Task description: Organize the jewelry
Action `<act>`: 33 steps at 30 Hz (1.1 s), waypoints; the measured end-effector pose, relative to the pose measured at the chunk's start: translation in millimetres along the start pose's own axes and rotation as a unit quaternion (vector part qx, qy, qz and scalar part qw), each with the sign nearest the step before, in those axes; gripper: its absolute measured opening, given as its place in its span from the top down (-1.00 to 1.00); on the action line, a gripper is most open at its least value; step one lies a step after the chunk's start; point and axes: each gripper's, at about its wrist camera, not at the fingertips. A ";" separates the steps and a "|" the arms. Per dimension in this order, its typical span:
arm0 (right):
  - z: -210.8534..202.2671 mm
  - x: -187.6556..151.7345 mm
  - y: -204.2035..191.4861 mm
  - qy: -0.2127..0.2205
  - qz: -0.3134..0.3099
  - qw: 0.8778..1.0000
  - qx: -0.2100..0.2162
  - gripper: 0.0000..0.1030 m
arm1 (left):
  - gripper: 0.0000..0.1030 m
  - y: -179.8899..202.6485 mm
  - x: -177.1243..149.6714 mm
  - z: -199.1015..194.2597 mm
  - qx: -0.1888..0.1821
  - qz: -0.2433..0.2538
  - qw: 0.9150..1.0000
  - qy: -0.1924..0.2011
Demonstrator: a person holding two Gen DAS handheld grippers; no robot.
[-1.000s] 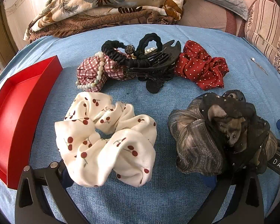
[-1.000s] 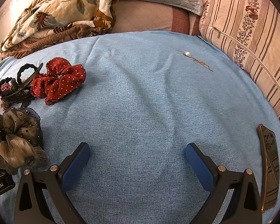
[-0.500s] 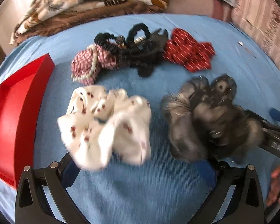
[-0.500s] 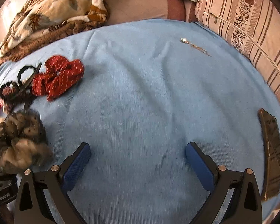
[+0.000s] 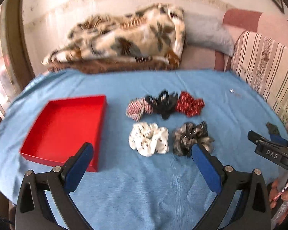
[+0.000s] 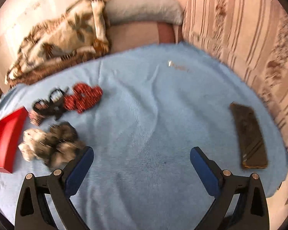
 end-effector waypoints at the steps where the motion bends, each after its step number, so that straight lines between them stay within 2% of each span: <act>1: -12.1 1.9 -2.5 0.014 -0.002 1.000 -0.003 -0.98 | -0.98 -0.2 0.7 -9.5 0.000 0.001 1.000 0.008; 5: -56.0 3.5 -11.1 0.065 -0.004 0.998 -0.010 -0.98 | -0.98 -5.6 3.2 -32.0 -0.008 -0.007 1.000 0.025; 11: -105.8 5.5 -23.6 0.129 -0.015 0.991 -0.017 -0.99 | -0.98 -16.2 3.6 -71.8 -0.002 -0.012 0.997 0.074; 17: -141.9 3.0 -34.1 0.174 -0.027 0.984 -0.020 -0.99 | -0.98 -23.3 1.8 -100.3 0.004 -0.015 0.994 0.105; 22: -164.5 -4.6 -38.9 0.211 -0.036 0.977 -0.022 -1.00 | -0.98 -27.3 -1.9 -116.6 0.002 -0.018 0.993 0.118; 33: -193.1 -19.6 -47.8 0.260 -0.053 0.964 -0.034 -1.00 | -0.98 -33.6 -6.8 -141.3 0.004 -0.031 0.988 0.148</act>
Point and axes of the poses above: each gripper's, at about its wrist camera, not at the fingertips, and z roughly the way its jaws point, y to its right, x to its top, and after that the axes turned 4 degrees about -z, right-handed
